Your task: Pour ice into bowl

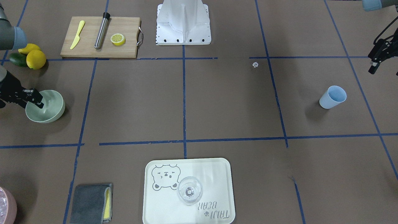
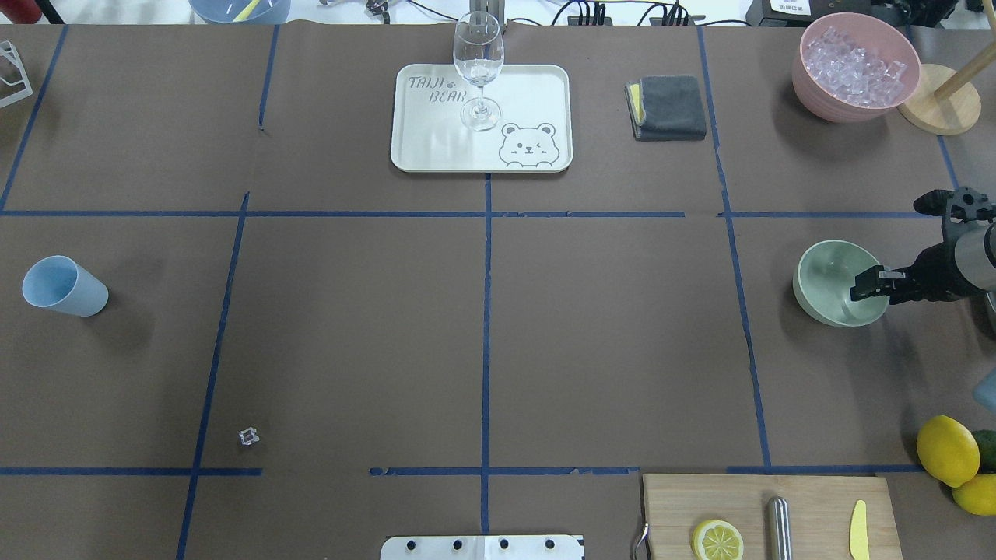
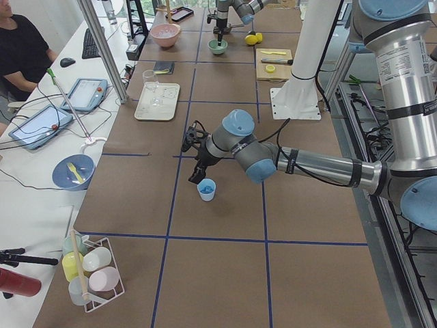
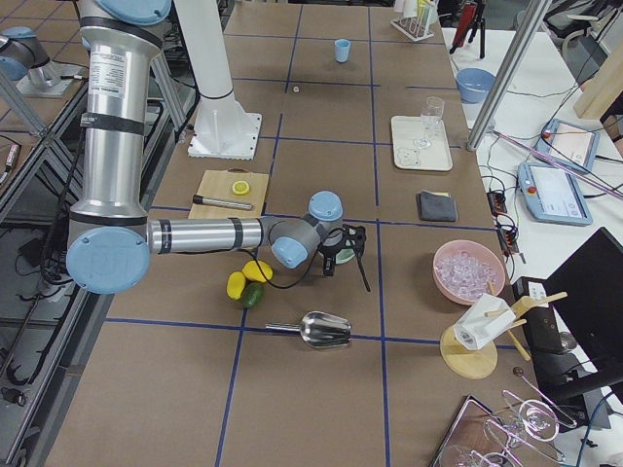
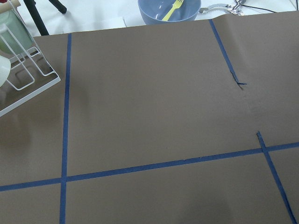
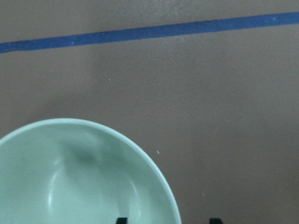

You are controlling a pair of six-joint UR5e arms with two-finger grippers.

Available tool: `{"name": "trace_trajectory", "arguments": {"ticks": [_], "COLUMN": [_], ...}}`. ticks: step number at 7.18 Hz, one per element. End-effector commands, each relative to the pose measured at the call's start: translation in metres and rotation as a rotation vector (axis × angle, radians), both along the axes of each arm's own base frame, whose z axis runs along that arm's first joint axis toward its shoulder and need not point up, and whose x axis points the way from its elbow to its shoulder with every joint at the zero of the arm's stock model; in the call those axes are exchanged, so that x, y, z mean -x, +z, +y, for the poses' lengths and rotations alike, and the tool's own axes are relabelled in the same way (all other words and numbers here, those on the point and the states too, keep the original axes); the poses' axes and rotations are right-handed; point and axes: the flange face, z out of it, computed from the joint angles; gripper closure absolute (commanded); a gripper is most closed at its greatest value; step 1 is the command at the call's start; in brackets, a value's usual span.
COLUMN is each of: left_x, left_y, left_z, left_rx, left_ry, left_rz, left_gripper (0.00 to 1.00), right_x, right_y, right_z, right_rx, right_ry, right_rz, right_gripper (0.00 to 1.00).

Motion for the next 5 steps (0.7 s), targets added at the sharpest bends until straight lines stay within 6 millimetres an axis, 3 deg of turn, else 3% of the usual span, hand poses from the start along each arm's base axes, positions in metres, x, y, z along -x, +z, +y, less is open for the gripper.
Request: {"name": "trace_trajectory", "arguments": {"ticks": [1,2,4,5], "left_x": [-0.002,-0.007,-0.021,-0.029], "left_y": [0.002,0.003,0.001,0.001], "left_z": [0.0,0.0,0.002,0.002], "left_rx": [0.001,0.003,0.003,-0.02], "left_ry": [0.005,0.017,0.032,0.007], "left_rz": [-0.002,-0.002,0.009,-0.012], "left_gripper": [0.0,0.0,0.0,0.0], "right_x": [0.0,0.0,-0.019,-0.01], "right_y": [-0.011,-0.026,-0.063,-0.098], "right_z": [0.001,0.002,-0.006,-0.018], "right_rx": [-0.028,-0.045,-0.037,-0.057], "right_ry": [-0.009,-0.016,-0.017,-0.019], "right_rz": [-0.027,-0.052,-0.149,-0.188], "right_gripper": [1.0,1.0,1.0,1.0]}}
